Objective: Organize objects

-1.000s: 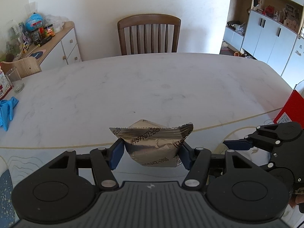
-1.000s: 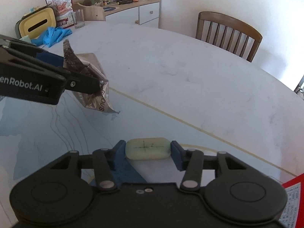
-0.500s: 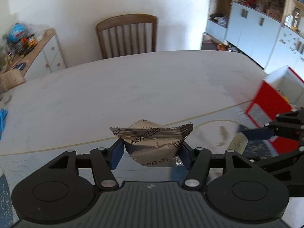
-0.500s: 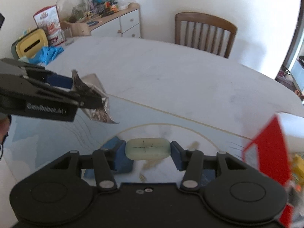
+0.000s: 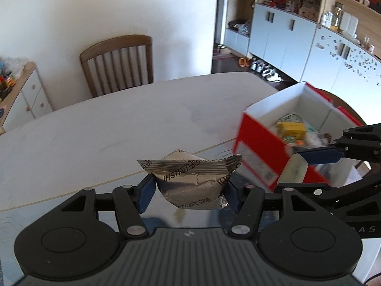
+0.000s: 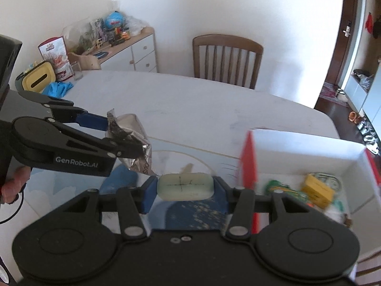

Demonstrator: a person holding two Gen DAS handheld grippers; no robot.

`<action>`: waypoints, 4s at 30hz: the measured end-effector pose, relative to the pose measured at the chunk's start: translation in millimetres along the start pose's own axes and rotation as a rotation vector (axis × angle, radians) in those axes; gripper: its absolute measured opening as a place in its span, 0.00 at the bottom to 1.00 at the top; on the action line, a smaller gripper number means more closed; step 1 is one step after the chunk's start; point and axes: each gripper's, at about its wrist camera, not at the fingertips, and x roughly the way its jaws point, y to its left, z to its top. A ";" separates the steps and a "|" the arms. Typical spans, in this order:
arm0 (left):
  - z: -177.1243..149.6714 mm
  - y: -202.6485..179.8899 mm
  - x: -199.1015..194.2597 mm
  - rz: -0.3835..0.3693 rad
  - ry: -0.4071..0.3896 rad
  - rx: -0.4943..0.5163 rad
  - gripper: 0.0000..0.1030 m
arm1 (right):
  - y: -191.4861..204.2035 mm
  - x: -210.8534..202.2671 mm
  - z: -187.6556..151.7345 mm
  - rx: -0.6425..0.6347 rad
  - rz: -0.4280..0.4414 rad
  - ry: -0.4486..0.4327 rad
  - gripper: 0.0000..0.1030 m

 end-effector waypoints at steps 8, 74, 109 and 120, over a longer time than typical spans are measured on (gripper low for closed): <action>23.0 -52.7 2.0 -0.029 -0.029 0.032 0.59 | -45.7 -23.3 -13.7 0.016 -0.025 -0.024 0.48; 59.4 -213.0 117.1 -0.083 0.115 0.198 0.71 | -239.8 -16.7 -79.9 0.194 -0.078 0.004 0.60; 16.4 -123.8 -3.5 -0.099 -0.113 0.013 0.99 | -128.2 -98.4 -89.7 0.253 -0.104 -0.171 0.92; -0.6 -110.6 -22.2 -0.115 -0.130 0.021 1.00 | -101.1 -115.3 -94.2 0.286 -0.089 -0.254 0.99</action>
